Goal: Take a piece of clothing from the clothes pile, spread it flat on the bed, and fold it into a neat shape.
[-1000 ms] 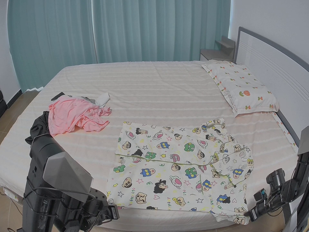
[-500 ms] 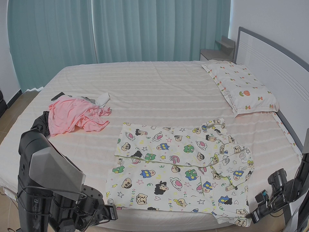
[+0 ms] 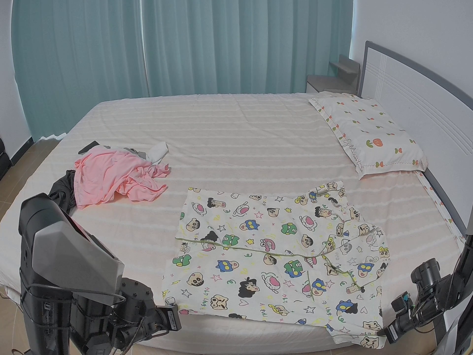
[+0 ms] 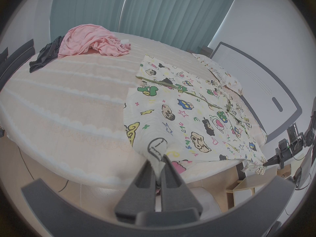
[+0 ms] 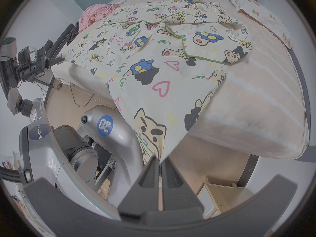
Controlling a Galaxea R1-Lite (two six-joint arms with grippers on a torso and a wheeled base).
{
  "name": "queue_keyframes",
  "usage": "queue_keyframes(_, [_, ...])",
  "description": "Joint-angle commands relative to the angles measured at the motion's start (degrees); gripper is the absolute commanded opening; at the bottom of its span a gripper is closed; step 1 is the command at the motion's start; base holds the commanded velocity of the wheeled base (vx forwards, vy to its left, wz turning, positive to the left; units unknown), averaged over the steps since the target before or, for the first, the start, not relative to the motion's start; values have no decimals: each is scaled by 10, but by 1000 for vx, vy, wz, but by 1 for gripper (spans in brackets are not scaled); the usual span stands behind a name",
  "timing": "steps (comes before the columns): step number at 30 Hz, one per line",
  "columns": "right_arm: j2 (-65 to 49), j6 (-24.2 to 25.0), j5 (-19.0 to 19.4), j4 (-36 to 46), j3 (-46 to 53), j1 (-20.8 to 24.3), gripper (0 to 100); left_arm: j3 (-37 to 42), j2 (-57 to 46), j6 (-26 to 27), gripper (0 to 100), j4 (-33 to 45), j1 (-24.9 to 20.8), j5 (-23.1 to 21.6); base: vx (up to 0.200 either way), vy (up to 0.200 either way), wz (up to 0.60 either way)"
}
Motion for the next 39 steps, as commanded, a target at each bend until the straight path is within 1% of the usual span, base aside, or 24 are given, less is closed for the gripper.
queue_keyframes(1, [-1,0,0,1,10,1,0,10,-9,9,0,48,-2,0,0,0,0])
queue_keyframes(7, [-7,-6,0,12,10,1,0,10,-28,14,0,83,-2,-4,0,0,0])
queue_keyframes(12, [-18,-14,-1,35,10,1,0,10,-58,26,0,149,-3,-9,0,0,0])
queue_keyframes(14, [-26,-17,-2,49,10,3,0,10,-62,26,0,156,-4,-20,0,0,0])
queue_keyframes(16, [-27,-17,-2,50,10,3,0,10,-62,26,0,157,-4,-21,0,0,0])
queue_keyframes(20, [-36,-19,-2,67,10,9,0,10,-73,33,0,190,-4,-22,0,0,0])
queue_keyframes(26, [-47,-21,-2,60,10,6,0,-1,-77,34,0,183,0,-22,0,0,0])
queue_keyframes(34, [-102,-14,2,63,-8,-5,0,-51,-91,22,0,182,1,-19,0,0,0])
queue_keyframes(39, [-118,8,3,67,-40,-7,0,-85,-89,22,0,190,5,-19,0,0,0])
